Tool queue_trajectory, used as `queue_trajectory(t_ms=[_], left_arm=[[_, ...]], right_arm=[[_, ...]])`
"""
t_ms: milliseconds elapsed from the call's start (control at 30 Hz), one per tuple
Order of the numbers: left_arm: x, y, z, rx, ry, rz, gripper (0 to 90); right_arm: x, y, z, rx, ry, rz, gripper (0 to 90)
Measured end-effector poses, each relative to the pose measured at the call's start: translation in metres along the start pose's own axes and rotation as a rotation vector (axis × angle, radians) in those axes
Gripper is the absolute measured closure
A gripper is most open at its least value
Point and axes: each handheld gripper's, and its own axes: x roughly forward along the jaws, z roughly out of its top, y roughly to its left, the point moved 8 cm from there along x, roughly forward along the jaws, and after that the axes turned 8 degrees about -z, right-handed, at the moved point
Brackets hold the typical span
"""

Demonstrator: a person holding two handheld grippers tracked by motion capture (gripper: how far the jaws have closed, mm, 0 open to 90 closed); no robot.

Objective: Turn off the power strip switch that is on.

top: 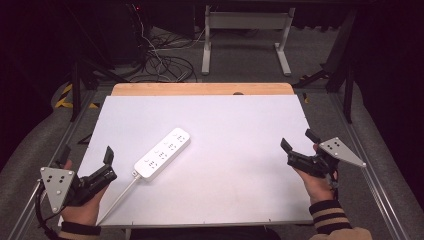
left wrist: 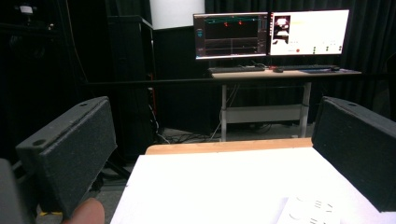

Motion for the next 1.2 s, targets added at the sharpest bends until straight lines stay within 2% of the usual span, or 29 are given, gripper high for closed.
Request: queue_trajectory(t_ms=[267,333,400,500,533,567,600,767,800,1000,1100,1200], left_arm=[[0.002,-0.003,-0.001,0.003,0.015,-0.02,0.9],[0.003,-0.003,-0.002,-0.004,0.03,-0.026,3.8],[0.003,-0.004,-0.002,-0.007,0.041,-0.051,8.2],[0.002,-0.004,-0.002,-0.024,0.083,-0.067,24.0],[0.001,-0.004,-0.002,-0.046,0.098,-0.071,24.0],[0.0,-0.004,-0.001,-0.065,0.104,-0.078,42.3],[-0.002,-0.003,0.001,-0.082,0.103,-0.096,49.9],[-0.003,-0.004,0.001,-0.086,0.125,-0.128,87.0],[-0.002,-0.004,0.0,-0.088,0.131,-0.131,89.7],[0.0,-0.004,-0.001,-0.068,0.157,-0.127,89.8],[0.009,0.0,-0.001,-0.069,0.171,-0.107,89.8],[0.02,-0.002,-0.005,-0.051,0.211,-0.104,89.8]], right_arm=[[-0.002,0.0,0.0,-0.008,0.002,-0.002,9.9],[-0.001,0.0,0.0,-0.009,0.003,0.0,9.9],[-0.001,0.0,-0.001,-0.007,0.003,0.004,10.0],[-0.001,0.001,-0.001,-0.006,0.004,0.008,10.3],[-0.001,0.001,-0.001,-0.006,0.004,0.008,10.3],[-0.002,0.001,-0.001,-0.007,0.011,0.015,12.8],[-0.002,0.002,-0.001,-0.006,0.013,0.023,13.6],[-0.002,0.004,-0.001,-0.011,0.014,0.035,14.4],[-0.002,0.004,-0.001,-0.011,0.013,0.036,14.4],[-0.002,0.003,-0.002,-0.009,0.014,0.032,14.3],[-0.002,0.003,-0.003,-0.012,0.02,0.031,14.3],[-0.002,0.004,-0.003,-0.015,0.018,0.031,14.3]])
